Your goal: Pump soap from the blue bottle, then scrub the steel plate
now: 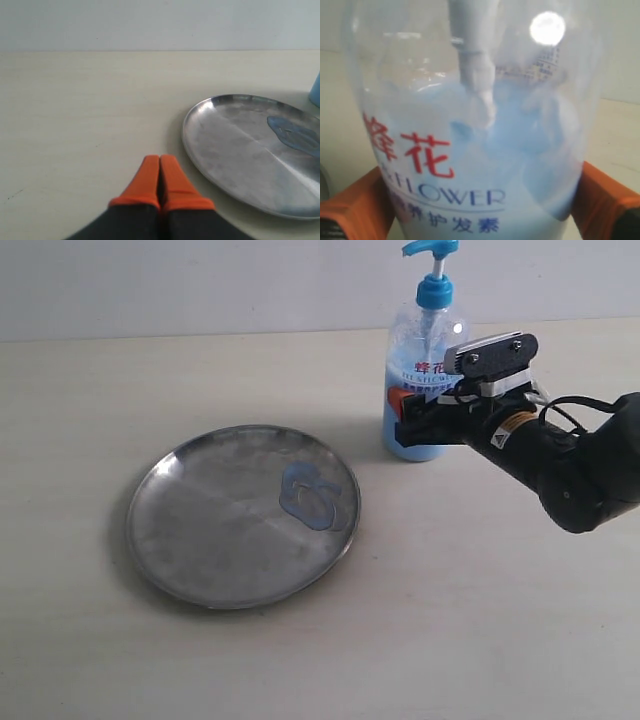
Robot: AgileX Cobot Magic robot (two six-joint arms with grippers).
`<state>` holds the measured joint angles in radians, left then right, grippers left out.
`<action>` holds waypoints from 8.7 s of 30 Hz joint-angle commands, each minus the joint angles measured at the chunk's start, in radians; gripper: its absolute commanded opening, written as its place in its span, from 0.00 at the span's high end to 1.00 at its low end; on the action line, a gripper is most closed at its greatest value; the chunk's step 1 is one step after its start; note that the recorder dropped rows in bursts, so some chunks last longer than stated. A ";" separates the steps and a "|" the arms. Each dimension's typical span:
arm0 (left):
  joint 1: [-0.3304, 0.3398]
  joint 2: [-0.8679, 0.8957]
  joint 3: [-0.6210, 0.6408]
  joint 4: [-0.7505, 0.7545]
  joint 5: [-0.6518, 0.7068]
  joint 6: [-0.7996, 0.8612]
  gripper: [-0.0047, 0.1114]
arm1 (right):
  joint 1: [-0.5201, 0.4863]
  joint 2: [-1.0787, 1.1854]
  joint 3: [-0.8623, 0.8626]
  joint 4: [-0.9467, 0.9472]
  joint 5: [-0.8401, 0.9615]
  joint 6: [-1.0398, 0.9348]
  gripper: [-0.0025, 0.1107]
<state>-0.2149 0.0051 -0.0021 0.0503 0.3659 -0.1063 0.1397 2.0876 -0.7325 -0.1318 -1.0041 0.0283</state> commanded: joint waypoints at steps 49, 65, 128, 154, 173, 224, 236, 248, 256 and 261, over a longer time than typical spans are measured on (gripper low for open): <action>-0.043 -0.005 0.002 0.000 -0.011 -0.002 0.96 | 0.698 -0.329 0.167 1.145 0.037 -0.899 0.98; -0.125 0.203 -0.323 0.000 -0.007 -0.002 0.96 | 0.698 -0.329 0.189 1.107 0.040 -0.863 0.98; -0.165 1.055 -0.924 -0.741 0.236 0.618 0.96 | 0.698 -0.329 0.189 1.000 0.113 -0.820 0.98; -0.165 1.516 -1.257 -1.023 0.570 0.887 0.96 | 0.698 -0.329 0.189 1.010 0.118 -0.820 0.98; -0.204 1.574 -1.257 -1.042 0.513 0.918 0.96 | 0.698 -0.329 0.189 1.018 0.118 -0.809 0.98; -0.183 1.545 -1.291 -1.033 0.594 0.943 0.96 | 0.698 -0.327 0.189 0.992 0.131 -0.802 0.98; -0.186 1.545 -1.291 -0.984 0.744 0.938 0.96 | 0.698 -0.327 0.189 0.995 0.131 -0.802 0.98; -0.186 1.633 -1.289 -0.961 0.704 0.936 0.96 | 0.698 -0.327 0.189 0.994 0.135 -0.802 0.98; -0.186 1.633 -1.289 -0.883 0.629 0.907 0.96 | 0.698 -0.327 0.189 0.996 0.136 -0.802 0.98; -0.186 1.620 -1.289 -0.889 0.627 0.909 0.96 | 0.698 -0.327 0.189 0.996 0.136 -0.802 0.98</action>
<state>-0.3948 1.6408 -1.2901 -0.8358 1.0110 0.8079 0.8374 1.7785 -0.5357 0.8887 -0.8176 -0.7754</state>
